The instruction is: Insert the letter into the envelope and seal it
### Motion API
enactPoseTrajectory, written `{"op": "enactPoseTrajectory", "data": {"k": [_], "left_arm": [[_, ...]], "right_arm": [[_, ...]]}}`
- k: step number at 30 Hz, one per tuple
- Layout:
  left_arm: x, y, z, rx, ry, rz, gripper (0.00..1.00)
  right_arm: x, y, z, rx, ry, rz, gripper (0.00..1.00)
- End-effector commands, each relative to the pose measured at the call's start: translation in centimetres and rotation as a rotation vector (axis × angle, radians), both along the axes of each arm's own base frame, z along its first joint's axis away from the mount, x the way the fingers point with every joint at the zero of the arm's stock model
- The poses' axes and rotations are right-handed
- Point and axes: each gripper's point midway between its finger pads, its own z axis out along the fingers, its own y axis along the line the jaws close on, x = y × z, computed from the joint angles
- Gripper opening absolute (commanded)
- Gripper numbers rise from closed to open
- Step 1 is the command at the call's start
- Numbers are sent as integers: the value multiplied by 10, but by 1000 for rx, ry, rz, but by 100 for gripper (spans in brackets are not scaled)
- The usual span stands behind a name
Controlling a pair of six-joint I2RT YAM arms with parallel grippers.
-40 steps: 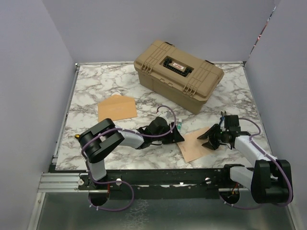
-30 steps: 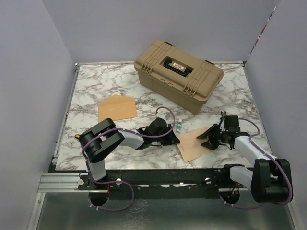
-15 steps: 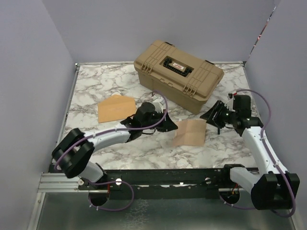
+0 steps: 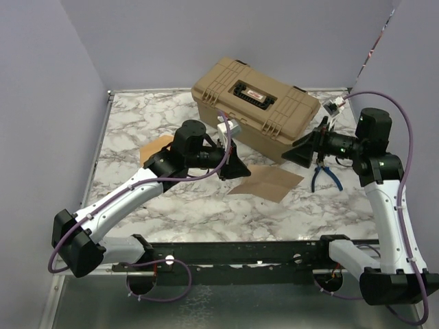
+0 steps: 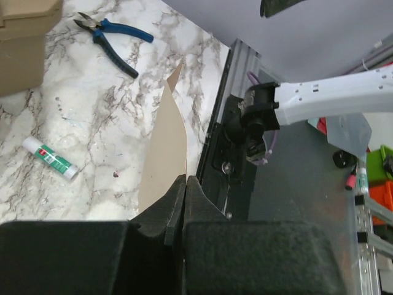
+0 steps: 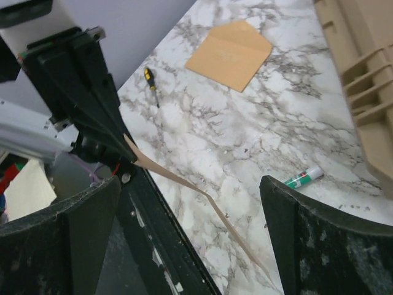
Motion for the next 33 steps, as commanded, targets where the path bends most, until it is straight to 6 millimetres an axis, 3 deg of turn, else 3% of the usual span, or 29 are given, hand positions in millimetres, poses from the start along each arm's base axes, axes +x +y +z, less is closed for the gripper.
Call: {"op": "enactPoseTrajectory", "data": {"k": [1, 7, 14, 20, 29, 33], "left_arm": [[-19, 7, 0, 59, -19, -132, 0], [-12, 9, 12, 57, -44, -140, 0], [0, 8, 30, 39, -81, -120, 0], [13, 8, 43, 35, -125, -67, 0], [13, 7, 68, -6, -154, -69, 0], [12, 7, 75, -19, -162, -71, 0]], "right_arm": [[-32, 12, -7, 7, -8, 159, 100], [-47, 21, -33, -25, 79, 182, 84], [-53, 26, -52, -43, 118, 200, 93], [-55, 35, -71, -49, 175, 243, 93], [-57, 51, -86, -45, 215, 304, 81], [-59, 59, -85, -12, 214, 337, 68]]}}
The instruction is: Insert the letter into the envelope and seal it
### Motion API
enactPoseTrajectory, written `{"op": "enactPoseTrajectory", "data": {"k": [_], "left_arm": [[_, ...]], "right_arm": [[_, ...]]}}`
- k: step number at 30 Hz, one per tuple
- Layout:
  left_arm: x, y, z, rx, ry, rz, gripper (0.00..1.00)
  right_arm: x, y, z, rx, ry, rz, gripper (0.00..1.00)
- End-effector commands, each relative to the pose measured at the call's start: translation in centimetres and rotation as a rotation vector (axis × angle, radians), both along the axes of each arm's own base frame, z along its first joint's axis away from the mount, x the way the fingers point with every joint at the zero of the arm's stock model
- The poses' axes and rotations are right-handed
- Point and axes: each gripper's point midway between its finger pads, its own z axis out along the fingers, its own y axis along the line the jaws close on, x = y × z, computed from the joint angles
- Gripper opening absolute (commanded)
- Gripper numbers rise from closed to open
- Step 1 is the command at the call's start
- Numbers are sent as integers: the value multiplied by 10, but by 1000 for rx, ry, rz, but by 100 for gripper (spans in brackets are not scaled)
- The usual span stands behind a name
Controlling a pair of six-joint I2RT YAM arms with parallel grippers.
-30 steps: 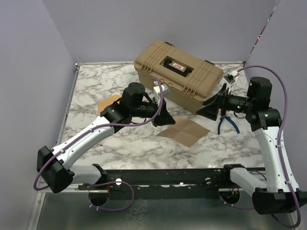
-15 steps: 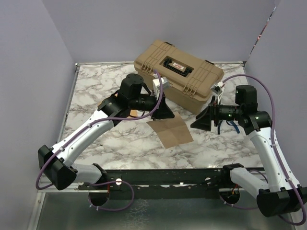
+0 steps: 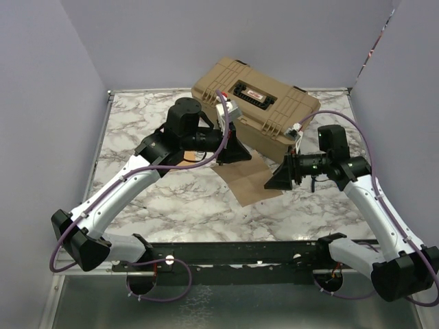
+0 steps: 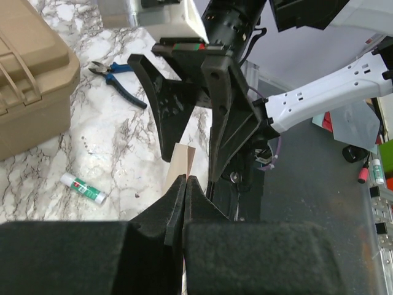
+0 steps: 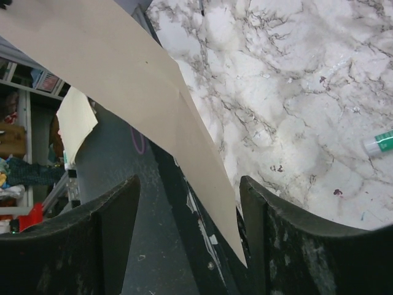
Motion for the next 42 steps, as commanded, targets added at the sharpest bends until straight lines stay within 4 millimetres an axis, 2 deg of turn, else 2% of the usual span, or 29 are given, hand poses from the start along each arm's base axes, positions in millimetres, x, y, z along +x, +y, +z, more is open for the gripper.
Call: {"op": "enactPoseTrajectory", "data": {"k": [1, 3, 5, 7, 8, 9, 10, 11, 12, 13, 14, 16, 17, 20, 24, 27, 30, 34, 37, 42], "left_arm": [[3, 0, 15, -20, -19, 5, 0], [1, 0, 18, -26, -22, -5, 0], [0, 0, 21, -32, -28, -11, 0], [2, 1, 25, -37, -40, 0, 0], [5, 2, 28, -38, -48, 23, 0], [12, 3, 31, -40, -55, 67, 0], [20, 6, 35, -41, -64, 121, 10], [24, 8, 39, -44, -70, 152, 25], [28, 10, 43, -50, -81, 176, 42], [30, 12, 48, -57, -91, 198, 64], [31, 14, 53, -65, -102, 217, 78], [35, 19, 64, -83, -122, 260, 90], [37, 22, 70, -92, -135, 284, 94], [47, 34, 85, -118, -169, 387, 96], [56, 47, 102, -163, -183, 496, 99], [37, 41, 110, -188, -188, 395, 99], [13, 35, 121, -220, -187, 265, 99], [8, 42, 136, -249, -213, 276, 99], [10, 44, 131, -236, -227, 292, 99], [12, 39, 104, -177, -196, 266, 99]], "right_arm": [[3, 11, 5, 53, -23, 32, 62], [4, 14, 9, 70, -32, 41, 52], [7, 16, 12, 80, -45, 46, 37], [10, 17, 12, 77, -38, 37, 10], [12, 16, 12, 68, -30, 27, 1], [13, 16, 12, 60, -25, 23, 0], [13, 15, 10, 52, -15, 24, 0], [15, 15, 9, 43, -12, 18, 0], [17, 14, 8, 30, -15, 4, 0], [20, 13, 9, 19, -26, -12, 0], [23, 12, 10, 11, -44, -29, 0], [32, 9, 16, -2, -86, -81, 0], [37, 8, 20, -3, -114, -110, 0], [50, 6, 39, 12, -199, -182, 0], [56, 4, 65, 40, -297, -217, 0], [53, 6, 86, 70, -358, -185, 0], [41, 11, 119, 143, -418, -127, 0], [31, 13, 147, 206, -485, -97, 0], [24, 15, 160, 232, -503, -62, 0], [7, 20, 179, 282, -514, 42, 0]]}}
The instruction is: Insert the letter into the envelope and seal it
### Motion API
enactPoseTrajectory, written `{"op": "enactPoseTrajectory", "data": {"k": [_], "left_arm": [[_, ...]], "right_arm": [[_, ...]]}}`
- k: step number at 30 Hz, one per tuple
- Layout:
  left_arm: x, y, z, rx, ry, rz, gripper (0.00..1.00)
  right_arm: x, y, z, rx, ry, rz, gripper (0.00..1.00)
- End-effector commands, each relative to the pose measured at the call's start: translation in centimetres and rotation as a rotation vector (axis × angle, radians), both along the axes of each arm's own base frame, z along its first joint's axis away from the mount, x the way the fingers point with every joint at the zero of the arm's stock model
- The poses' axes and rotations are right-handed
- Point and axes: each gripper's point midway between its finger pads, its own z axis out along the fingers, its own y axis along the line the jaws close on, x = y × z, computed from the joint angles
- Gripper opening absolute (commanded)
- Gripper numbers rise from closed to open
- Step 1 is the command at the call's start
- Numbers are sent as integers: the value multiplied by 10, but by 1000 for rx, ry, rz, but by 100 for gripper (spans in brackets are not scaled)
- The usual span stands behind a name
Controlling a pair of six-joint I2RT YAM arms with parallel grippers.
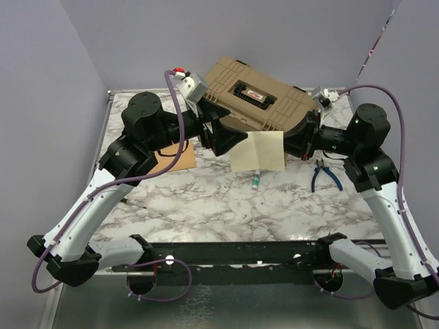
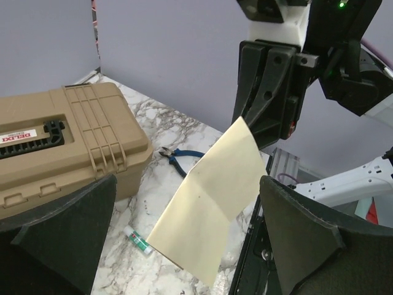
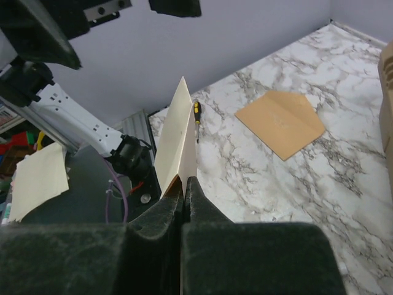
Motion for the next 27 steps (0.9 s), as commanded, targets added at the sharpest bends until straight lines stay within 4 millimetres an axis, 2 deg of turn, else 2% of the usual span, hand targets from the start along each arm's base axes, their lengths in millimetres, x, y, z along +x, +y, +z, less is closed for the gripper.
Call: {"op": "enactPoseTrajectory", "data": {"k": [1, 5, 9, 17, 20, 24, 27], "left_arm": [[-7, -3, -21, 60, 12, -56, 99], [-13, -3, -35, 132, 26, -101, 98], [-29, -8, -42, 143, 42, -211, 86], [-37, -12, -57, 166, 79, -278, 39], [-38, -13, -59, 168, 83, -291, 26], [-39, -15, -65, 174, 108, -307, 19], [-40, -17, -68, 176, 121, -323, 17]], "right_arm": [[-23, 6, 25, 33, -46, 135, 0], [-36, 5, 29, 21, -53, 197, 0], [-38, 5, 25, 9, -39, 215, 0], [-39, 6, 24, 11, -37, 234, 0], [-43, 6, 25, 13, -44, 252, 0], [-47, 6, 23, 13, -45, 268, 0], [-49, 5, 21, 13, -38, 273, 0]]}}
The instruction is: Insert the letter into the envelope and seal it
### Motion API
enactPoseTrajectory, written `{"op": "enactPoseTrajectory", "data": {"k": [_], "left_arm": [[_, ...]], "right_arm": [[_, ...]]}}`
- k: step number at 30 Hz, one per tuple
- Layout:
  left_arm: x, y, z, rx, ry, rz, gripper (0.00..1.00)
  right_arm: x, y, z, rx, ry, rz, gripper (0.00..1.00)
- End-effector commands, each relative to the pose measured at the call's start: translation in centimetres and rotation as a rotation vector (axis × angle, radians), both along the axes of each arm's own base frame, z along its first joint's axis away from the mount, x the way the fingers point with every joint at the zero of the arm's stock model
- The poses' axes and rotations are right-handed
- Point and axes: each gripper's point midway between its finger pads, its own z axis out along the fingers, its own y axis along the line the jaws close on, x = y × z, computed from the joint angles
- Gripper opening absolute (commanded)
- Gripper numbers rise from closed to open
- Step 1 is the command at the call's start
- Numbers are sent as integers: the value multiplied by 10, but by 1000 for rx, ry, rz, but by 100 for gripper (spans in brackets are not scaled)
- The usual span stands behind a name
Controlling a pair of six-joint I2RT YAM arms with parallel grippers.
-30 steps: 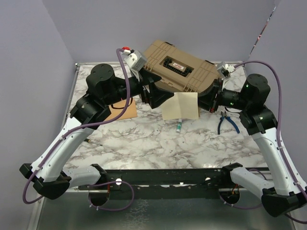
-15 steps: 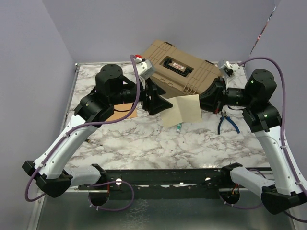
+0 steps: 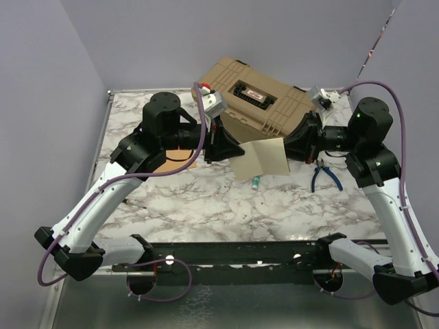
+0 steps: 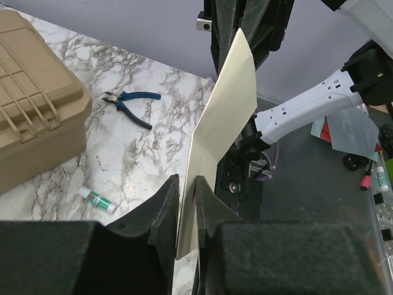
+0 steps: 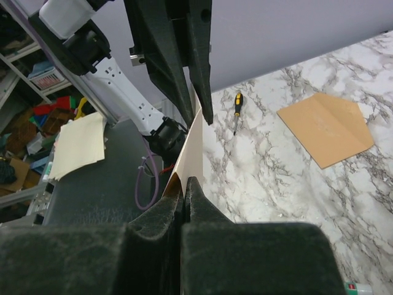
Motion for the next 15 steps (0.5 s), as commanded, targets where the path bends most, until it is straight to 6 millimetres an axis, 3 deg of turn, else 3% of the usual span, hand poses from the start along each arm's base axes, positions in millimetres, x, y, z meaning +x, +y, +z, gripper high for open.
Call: {"op": "enactPoseTrajectory", "data": {"k": [1, 4, 8, 11, 15], "left_arm": [[-4, -3, -12, 20, 40, -50, 17], [-5, -4, -13, 21, 38, -55, 17], [-6, -4, -11, 13, 25, -65, 2], [-2, -1, -9, 9, 3, -34, 0], [27, 10, -9, 21, -46, 162, 0]], "right_arm": [[-14, -1, 1, 2, -12, 49, 0], [-16, -1, 2, 3, -18, 52, 0], [-19, -2, 3, 4, -21, 52, 0], [-17, -3, 1, -5, -7, 25, 2], [-12, -7, 0, -41, 2, -48, 48]]}}
